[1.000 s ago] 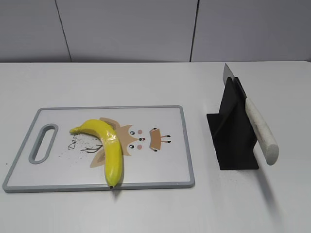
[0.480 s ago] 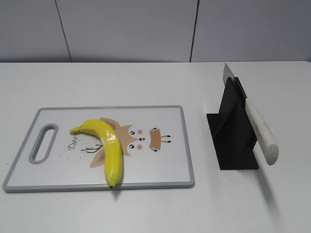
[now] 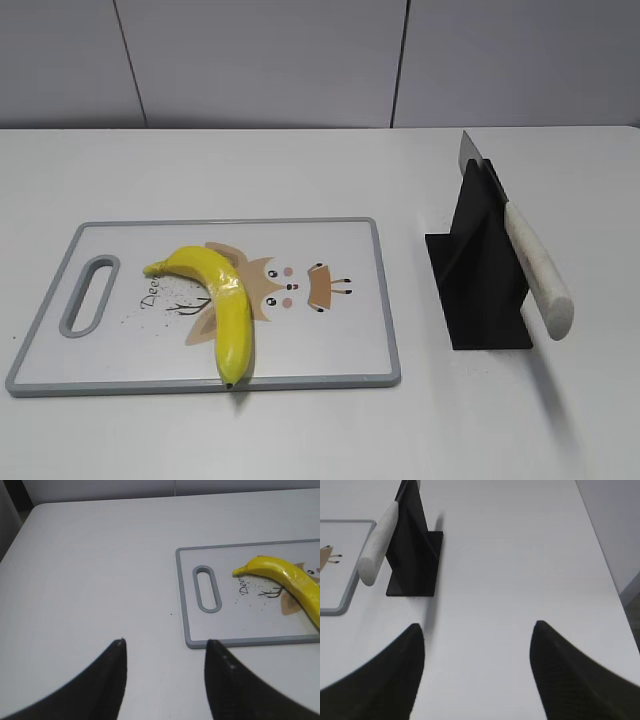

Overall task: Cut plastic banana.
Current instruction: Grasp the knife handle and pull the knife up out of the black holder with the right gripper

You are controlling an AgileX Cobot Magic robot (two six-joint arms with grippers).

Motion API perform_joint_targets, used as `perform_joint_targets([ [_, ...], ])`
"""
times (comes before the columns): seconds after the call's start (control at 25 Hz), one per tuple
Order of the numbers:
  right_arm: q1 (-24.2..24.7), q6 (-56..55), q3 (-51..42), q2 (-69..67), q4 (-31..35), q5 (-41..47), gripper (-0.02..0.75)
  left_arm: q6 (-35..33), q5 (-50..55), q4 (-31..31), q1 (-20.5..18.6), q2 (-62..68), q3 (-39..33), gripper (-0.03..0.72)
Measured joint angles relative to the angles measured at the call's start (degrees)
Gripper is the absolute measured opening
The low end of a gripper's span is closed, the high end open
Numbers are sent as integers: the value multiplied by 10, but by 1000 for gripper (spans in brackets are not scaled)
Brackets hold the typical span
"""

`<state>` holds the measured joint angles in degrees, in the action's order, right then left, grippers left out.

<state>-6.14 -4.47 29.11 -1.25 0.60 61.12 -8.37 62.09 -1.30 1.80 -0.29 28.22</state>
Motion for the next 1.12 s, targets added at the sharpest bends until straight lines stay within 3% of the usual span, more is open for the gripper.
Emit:
perform_joint_targets([
  [0.72,-9,-41,128,-342,47,83,507,0,0,0,0,0,0,488],
  [1.12,-172,-115,207,-490,3,85,507,0,0,0,0,0,0,480],
])
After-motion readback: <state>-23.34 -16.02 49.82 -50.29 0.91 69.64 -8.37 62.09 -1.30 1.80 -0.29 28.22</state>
